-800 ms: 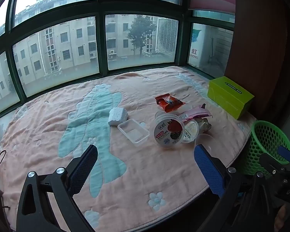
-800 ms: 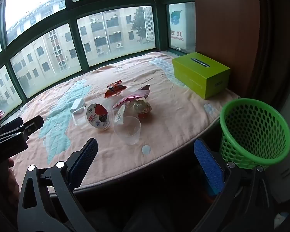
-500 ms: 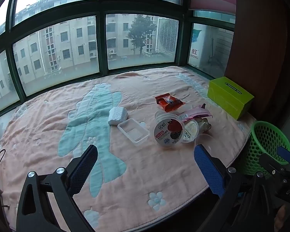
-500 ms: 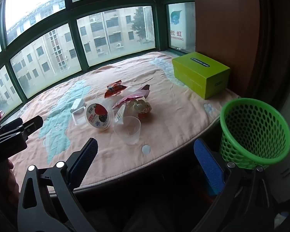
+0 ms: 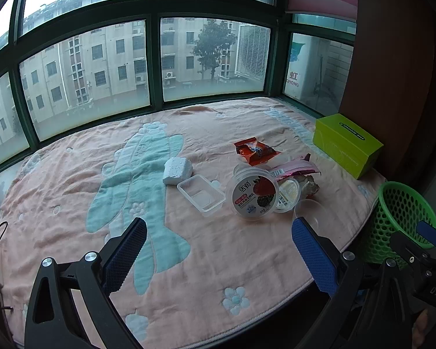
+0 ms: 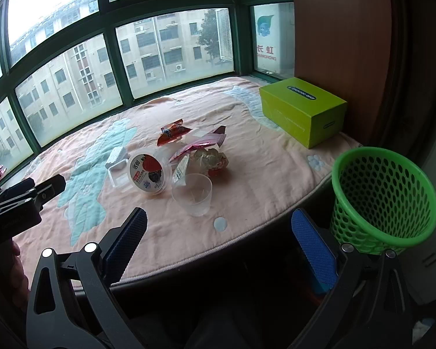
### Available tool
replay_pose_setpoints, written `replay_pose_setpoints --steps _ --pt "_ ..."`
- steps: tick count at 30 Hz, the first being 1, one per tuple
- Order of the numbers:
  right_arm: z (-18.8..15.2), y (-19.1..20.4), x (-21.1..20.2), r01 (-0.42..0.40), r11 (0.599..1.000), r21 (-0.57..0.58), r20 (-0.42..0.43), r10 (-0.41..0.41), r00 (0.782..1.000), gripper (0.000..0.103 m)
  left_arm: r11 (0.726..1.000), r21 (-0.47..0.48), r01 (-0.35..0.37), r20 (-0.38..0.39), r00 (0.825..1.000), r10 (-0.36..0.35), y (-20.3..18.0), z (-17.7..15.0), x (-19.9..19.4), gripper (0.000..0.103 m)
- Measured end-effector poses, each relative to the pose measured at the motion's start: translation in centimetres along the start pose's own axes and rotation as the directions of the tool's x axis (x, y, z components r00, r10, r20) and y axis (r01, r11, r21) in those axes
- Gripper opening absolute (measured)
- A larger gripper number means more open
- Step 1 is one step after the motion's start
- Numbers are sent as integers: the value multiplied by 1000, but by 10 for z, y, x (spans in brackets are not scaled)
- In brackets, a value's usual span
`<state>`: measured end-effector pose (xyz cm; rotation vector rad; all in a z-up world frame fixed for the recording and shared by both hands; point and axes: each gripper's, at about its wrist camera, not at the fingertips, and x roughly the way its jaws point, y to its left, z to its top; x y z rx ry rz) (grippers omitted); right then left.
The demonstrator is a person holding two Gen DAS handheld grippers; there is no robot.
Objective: Collect trash
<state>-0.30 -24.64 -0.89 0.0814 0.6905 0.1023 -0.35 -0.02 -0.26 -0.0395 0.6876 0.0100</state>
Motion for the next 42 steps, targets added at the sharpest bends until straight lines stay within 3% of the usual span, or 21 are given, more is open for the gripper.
replay_pose_setpoints --steps 42 --pt "-3 -1 5 -1 1000 1 -9 1 1000 98 1000 -15 2 -14 1000 -3 5 -4 7 97"
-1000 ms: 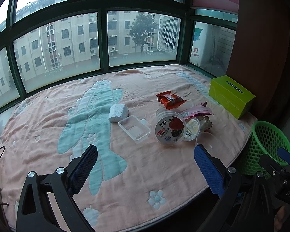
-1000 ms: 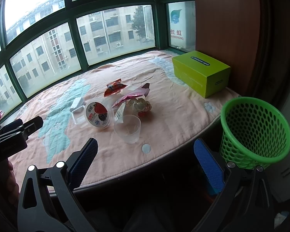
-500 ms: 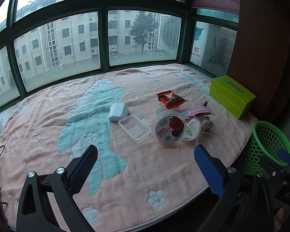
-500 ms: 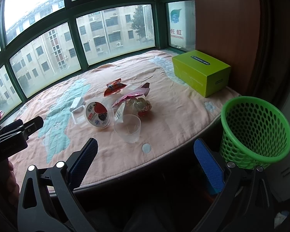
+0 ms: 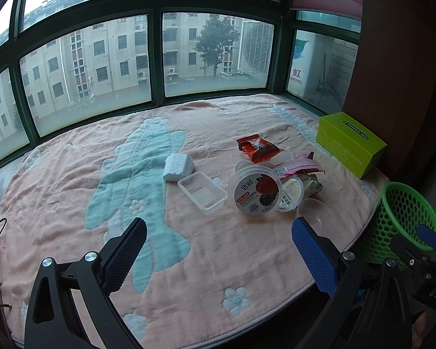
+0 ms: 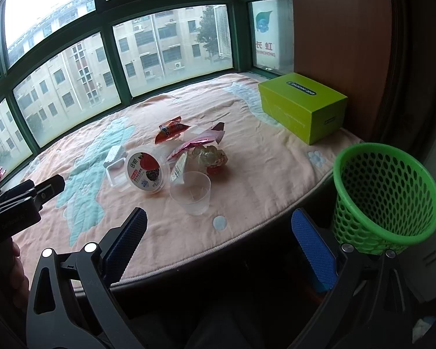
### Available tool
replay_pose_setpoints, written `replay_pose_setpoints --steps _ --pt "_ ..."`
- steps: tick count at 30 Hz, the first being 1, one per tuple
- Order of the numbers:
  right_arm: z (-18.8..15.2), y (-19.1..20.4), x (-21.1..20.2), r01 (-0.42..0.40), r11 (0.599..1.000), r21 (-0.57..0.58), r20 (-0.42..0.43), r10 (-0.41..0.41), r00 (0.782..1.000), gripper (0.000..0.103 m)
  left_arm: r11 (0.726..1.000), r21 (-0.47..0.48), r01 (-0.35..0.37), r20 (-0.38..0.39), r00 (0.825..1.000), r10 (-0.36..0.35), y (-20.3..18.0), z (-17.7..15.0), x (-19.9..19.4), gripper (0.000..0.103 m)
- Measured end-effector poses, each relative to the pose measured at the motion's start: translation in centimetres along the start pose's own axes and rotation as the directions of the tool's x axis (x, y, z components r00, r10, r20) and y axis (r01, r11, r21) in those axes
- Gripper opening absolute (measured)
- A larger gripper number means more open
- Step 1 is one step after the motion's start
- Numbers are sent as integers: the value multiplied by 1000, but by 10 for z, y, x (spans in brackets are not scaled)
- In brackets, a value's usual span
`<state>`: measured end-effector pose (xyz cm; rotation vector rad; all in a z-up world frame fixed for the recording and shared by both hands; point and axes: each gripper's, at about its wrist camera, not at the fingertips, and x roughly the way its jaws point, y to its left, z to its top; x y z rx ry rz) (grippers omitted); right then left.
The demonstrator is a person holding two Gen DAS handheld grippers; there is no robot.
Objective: Collect trash
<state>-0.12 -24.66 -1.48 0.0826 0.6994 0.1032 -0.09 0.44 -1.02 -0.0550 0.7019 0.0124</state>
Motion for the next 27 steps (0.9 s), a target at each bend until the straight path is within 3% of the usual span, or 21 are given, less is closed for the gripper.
replay_pose_setpoints --steps 10,27 --pt "5 -1 14 -5 1000 0 -23 5 1000 98 1000 0 1 -12 1000 -1 1 -2 6 97" --pt "21 11 53 -44 997 -66 -69 39 997 98 999 -21 -28 -46 999 27 20 31 36 97"
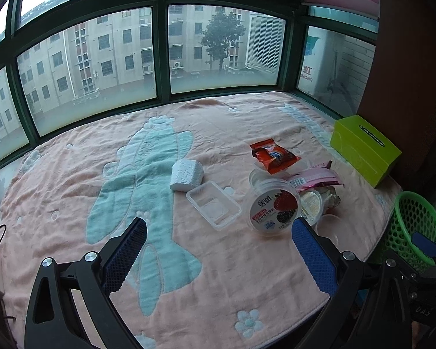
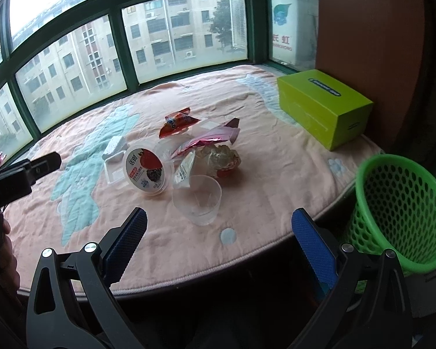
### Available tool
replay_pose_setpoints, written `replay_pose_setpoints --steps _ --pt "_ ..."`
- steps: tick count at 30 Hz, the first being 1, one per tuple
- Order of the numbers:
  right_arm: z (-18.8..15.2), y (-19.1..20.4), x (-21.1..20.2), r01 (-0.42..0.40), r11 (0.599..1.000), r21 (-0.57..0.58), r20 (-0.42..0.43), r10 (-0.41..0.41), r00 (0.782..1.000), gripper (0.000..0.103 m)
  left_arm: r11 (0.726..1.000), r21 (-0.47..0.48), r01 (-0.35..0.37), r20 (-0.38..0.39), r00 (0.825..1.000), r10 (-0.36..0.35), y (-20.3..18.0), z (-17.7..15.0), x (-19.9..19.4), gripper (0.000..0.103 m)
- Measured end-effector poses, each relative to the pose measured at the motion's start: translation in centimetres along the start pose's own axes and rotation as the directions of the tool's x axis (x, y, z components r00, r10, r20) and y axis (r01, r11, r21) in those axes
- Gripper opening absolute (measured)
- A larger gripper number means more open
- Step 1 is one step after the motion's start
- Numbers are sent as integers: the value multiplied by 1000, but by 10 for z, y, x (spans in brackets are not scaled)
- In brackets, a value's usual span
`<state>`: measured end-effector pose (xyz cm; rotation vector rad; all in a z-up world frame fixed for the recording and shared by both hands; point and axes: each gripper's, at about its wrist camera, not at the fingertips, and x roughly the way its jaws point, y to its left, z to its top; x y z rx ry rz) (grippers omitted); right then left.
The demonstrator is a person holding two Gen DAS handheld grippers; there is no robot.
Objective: Collect trash
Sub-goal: 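Reach the right tool to the clear plastic cup and close on it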
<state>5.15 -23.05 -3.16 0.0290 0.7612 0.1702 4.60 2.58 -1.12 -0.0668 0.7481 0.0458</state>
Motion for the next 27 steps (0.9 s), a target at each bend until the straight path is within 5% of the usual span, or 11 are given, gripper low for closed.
replay_pose_setpoints --steps 13,27 --pt "1 10 55 -36 997 -66 -80 30 996 97 999 -20 -31 -38 999 30 15 13 29 97" --pt "0 12 112 -63 992 -106 -161 45 986 83 1000 -12 -15 -97 995 14 6 11 60 97"
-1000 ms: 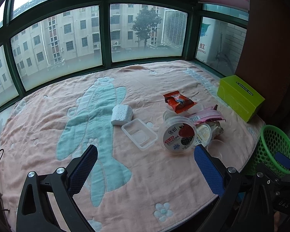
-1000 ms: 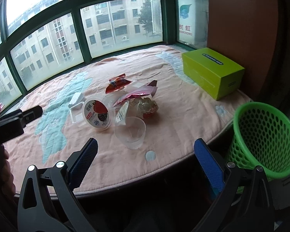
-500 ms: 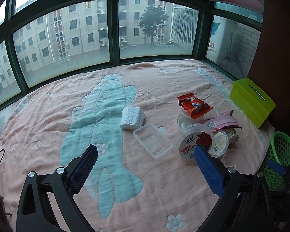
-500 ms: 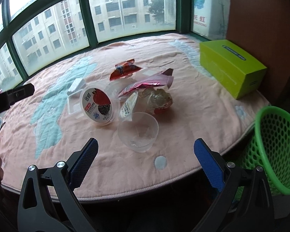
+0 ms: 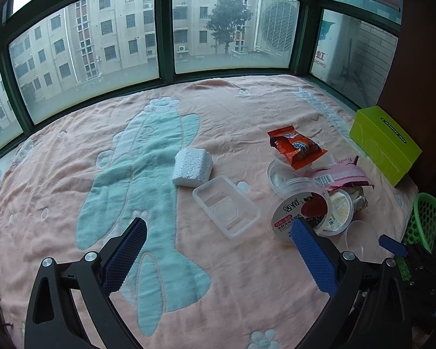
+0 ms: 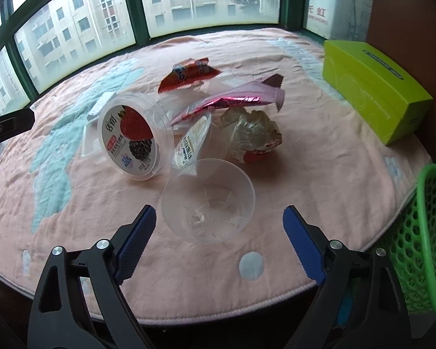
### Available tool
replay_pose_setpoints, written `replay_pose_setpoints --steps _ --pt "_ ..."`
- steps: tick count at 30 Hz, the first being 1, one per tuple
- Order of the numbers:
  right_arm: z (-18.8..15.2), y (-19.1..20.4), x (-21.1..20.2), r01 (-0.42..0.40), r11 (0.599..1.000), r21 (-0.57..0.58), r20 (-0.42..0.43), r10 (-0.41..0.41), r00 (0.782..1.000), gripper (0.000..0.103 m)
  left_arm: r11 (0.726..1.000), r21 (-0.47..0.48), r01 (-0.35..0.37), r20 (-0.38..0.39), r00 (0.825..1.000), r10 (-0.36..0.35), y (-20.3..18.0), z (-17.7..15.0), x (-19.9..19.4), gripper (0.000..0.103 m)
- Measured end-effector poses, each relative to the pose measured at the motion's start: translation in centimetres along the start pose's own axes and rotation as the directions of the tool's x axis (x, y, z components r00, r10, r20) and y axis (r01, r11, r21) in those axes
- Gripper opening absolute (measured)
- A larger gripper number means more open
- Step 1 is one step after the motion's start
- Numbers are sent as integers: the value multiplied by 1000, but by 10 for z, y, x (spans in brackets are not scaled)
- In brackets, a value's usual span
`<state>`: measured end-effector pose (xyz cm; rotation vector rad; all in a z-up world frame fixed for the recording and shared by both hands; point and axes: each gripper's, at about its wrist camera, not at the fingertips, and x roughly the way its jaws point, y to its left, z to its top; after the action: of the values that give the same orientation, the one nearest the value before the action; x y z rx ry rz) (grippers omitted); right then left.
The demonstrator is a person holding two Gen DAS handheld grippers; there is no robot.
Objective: Collect trash
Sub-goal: 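Reach the right tool to the clear plastic cup and close on it, then carry the cup to the green basket with the right tool while the left tool grasps the yogurt cup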
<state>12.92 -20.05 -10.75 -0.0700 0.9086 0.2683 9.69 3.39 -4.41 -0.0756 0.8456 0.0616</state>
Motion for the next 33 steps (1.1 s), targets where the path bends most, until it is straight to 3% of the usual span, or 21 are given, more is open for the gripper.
replay_pose_setpoints --steps 7,19,33 --pt "0 -3 3 -39 999 15 4 39 999 62 999 14 32 -20 999 -32 -13 -1 10 97" --pt "-6 -21 -31 -37 998 56 66 33 997 61 990 43 131 -69 989 -128 -60 -1 44 97" --pt "-15 -73 -79 29 987 160 149 -53 987 61 994 81 69 -79 995 -63 -91 1 81 97"
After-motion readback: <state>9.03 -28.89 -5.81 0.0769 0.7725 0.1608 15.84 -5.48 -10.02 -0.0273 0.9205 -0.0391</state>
